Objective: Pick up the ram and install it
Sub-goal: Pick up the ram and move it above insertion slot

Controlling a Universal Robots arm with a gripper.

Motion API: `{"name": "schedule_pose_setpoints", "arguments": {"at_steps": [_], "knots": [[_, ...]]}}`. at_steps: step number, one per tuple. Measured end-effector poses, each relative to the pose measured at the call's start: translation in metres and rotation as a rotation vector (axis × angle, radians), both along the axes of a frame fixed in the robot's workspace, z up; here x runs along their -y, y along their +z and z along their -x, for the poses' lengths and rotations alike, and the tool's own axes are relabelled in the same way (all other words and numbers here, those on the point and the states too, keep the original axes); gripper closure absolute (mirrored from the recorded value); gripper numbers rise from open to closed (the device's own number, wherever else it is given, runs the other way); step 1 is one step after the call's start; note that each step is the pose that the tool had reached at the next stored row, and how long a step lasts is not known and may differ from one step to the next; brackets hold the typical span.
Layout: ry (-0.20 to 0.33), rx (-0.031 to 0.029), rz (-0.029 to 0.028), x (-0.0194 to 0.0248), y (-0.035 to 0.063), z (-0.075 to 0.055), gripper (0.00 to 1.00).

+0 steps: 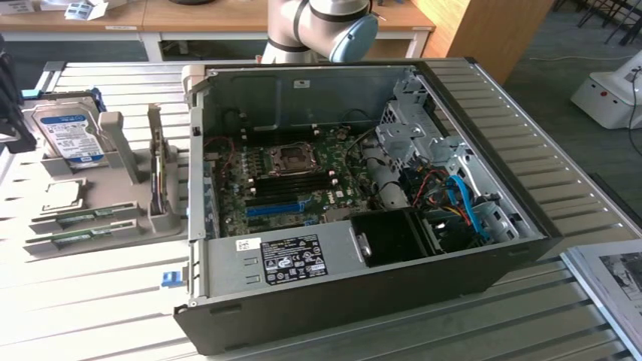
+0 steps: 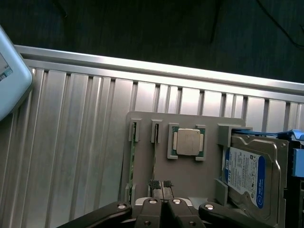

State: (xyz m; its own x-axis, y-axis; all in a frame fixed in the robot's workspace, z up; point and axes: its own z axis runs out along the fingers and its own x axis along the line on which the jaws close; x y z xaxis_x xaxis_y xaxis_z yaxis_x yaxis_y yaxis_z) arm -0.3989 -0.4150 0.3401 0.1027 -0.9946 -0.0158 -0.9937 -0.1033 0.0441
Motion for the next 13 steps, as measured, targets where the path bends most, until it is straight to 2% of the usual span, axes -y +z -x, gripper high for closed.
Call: {"name": "schedule_pose_setpoints", "arguments": {"at_steps": [13], "knots": [[0.000,-0.0001,0.0000,0.0000,-0.0094,0.0000,0.90]]}}
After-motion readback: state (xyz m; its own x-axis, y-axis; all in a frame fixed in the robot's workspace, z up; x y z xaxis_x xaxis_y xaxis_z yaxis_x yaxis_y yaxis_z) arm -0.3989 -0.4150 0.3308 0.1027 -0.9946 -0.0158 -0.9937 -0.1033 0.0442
